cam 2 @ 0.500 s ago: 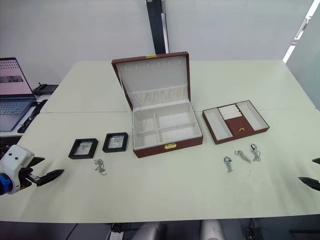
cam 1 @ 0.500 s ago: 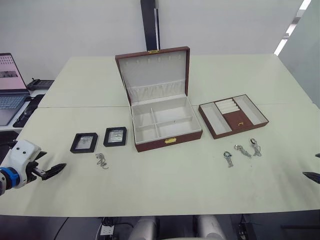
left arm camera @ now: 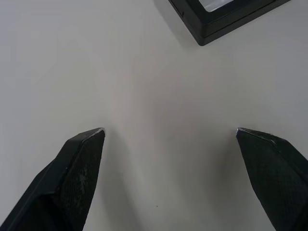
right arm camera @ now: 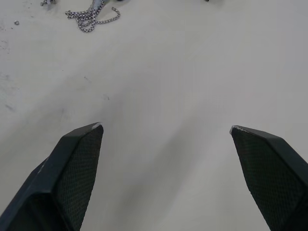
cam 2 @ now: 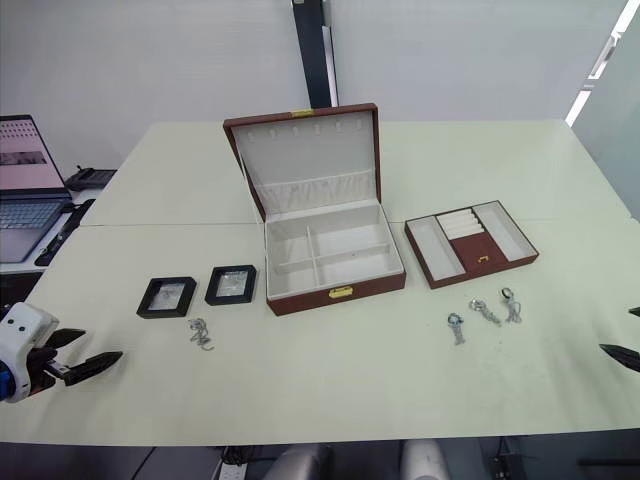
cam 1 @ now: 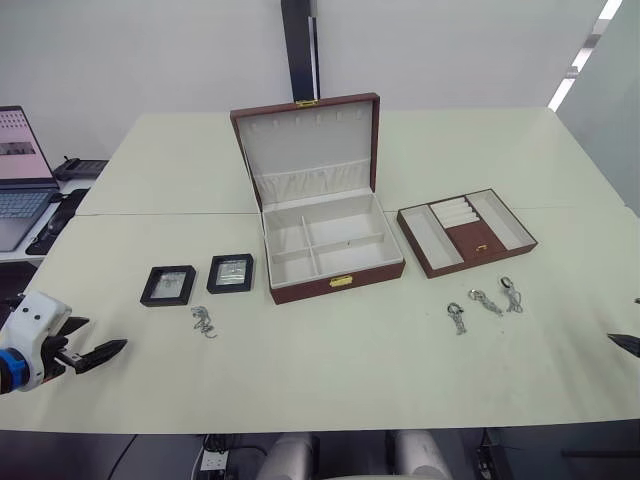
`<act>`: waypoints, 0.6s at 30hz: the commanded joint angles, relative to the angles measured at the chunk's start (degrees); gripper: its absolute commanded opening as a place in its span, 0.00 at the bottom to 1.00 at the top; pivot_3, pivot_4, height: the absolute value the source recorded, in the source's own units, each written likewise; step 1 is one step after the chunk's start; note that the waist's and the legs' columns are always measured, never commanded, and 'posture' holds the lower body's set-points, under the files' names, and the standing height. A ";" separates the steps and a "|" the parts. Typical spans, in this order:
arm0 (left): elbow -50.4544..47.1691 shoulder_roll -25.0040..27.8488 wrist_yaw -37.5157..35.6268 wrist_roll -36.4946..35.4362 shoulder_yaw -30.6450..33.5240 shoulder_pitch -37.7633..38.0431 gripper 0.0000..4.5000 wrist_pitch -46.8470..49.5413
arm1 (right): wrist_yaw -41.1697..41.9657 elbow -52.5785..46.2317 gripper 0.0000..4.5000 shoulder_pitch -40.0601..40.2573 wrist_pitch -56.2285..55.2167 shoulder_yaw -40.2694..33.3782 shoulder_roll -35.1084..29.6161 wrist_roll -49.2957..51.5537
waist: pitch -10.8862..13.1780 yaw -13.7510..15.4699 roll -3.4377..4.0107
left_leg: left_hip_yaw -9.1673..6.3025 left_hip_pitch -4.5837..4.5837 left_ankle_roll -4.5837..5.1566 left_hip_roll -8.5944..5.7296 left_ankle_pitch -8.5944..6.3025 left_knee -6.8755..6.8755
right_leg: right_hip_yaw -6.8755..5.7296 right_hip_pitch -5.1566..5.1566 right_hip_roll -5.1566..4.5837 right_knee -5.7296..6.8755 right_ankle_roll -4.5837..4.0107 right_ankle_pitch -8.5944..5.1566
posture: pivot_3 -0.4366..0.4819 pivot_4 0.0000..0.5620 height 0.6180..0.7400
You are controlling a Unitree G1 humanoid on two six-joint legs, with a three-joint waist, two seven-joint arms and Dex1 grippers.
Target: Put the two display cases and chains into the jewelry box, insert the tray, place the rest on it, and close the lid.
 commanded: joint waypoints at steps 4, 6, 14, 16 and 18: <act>2.29 1.97 -1.26 -1.20 1.85 0.09 1.00 0.03 | -0.08 -0.08 0.99 -1.01 1.06 -0.81 -0.44 1.03 | 0.00 -0.01 0.00 | 0.00 0.00 0.00 0.00 0.00 0.00 | 0.00 0.00 0.00 0.00 0.00 0.00 | 0.48 0.27 1.00; 2.84 2.17 -1.78 -1.54 1.86 -0.14 1.00 0.03 | 0.84 -0.34 0.99 -1.21 2.65 -0.85 -0.62 1.96 | 0.00 -0.02 0.00 | 0.00 0.00 0.00 -0.01 0.00 0.00 | 0.00 0.00 0.00 0.01 0.00 0.00 | 0.48 0.27 1.00; 2.92 0.97 0.97 -2.71 3.11 -1.90 1.00 -0.60 | -2.02 1.11 0.99 -2.08 -2.21 -0.08 -0.14 -0.84 | 0.00 -0.02 0.00 | -0.01 0.00 0.00 -0.01 0.00 0.00 | -0.01 -0.01 0.00 0.02 0.00 0.00 | 0.48 0.27 1.00; 0.30 0.79 1.00 -3.61 4.03 -0.32 1.00 0.91 | -1.77 -0.06 0.99 -0.46 -2.28 -0.93 0.20 -0.49 | 0.00 -0.02 0.00 | 0.00 0.00 0.00 -0.01 0.00 0.00 | 0.00 -0.02 0.00 0.02 0.00 0.00 | 0.48 0.27 1.00; -2.30 0.50 0.31 -4.74 4.58 1.49 1.00 3.13 | -1.94 -0.28 0.99 0.73 -2.78 -1.06 0.64 -0.61 | 0.00 -0.02 0.00 | -0.01 -0.01 0.00 0.02 0.00 0.00 | 0.00 -0.02 0.00 0.02 0.00 0.00 | 0.48 0.27 1.00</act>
